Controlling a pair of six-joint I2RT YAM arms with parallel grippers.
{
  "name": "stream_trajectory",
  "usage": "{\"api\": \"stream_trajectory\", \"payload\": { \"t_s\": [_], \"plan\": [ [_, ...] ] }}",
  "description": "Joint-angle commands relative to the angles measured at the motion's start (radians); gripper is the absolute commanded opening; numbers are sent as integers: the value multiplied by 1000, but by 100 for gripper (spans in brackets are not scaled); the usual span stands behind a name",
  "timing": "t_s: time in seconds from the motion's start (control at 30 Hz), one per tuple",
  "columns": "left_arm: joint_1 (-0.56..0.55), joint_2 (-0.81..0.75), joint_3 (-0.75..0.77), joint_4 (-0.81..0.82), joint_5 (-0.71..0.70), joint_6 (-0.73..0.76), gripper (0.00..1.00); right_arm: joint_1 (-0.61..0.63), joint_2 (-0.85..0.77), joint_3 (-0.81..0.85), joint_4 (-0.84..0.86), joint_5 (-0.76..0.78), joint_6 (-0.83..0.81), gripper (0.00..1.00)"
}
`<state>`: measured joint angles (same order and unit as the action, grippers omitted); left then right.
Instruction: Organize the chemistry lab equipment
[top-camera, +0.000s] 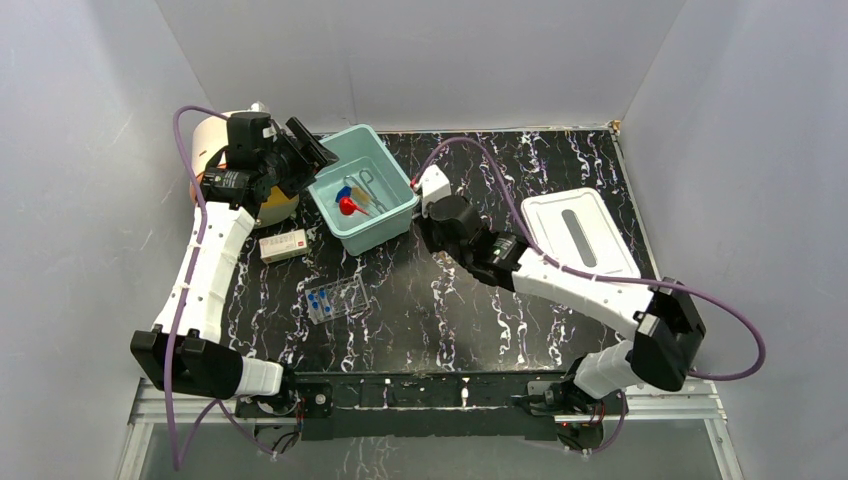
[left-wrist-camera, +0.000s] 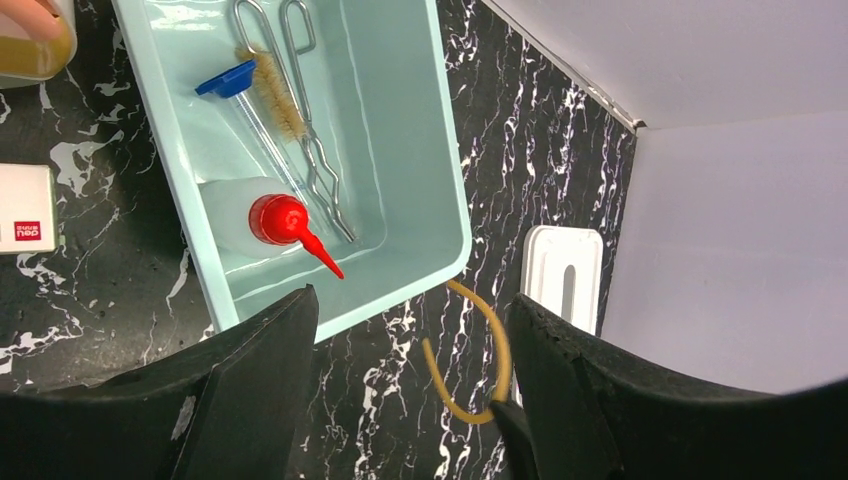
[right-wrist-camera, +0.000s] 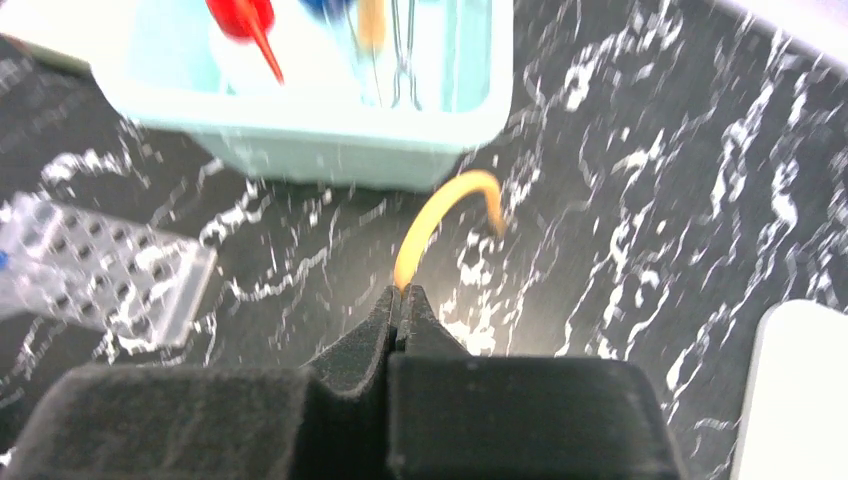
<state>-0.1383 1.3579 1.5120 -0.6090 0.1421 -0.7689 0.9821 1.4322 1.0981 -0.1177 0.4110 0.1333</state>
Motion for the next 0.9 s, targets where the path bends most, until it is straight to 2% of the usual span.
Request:
{"api": "stream_trajectory", "payload": {
  "t_s": [0.0,0.1,0.37,0.87],
  "plan": [
    [7,-36,0,-25,-28,-4,69,-2,-60,82,202,22,-137,0],
    [8,-41,-23,-26,-21,-26,69,-6,-77,96,332,-65,-215,0],
    [8,-55,-64,-49,-47,-45,69,-16,43,318,377,-221,-299,0],
    [14,-127,-116,-135,-175,-51,70,-88,235,480,473,-508,-253,0]
  ]
}}
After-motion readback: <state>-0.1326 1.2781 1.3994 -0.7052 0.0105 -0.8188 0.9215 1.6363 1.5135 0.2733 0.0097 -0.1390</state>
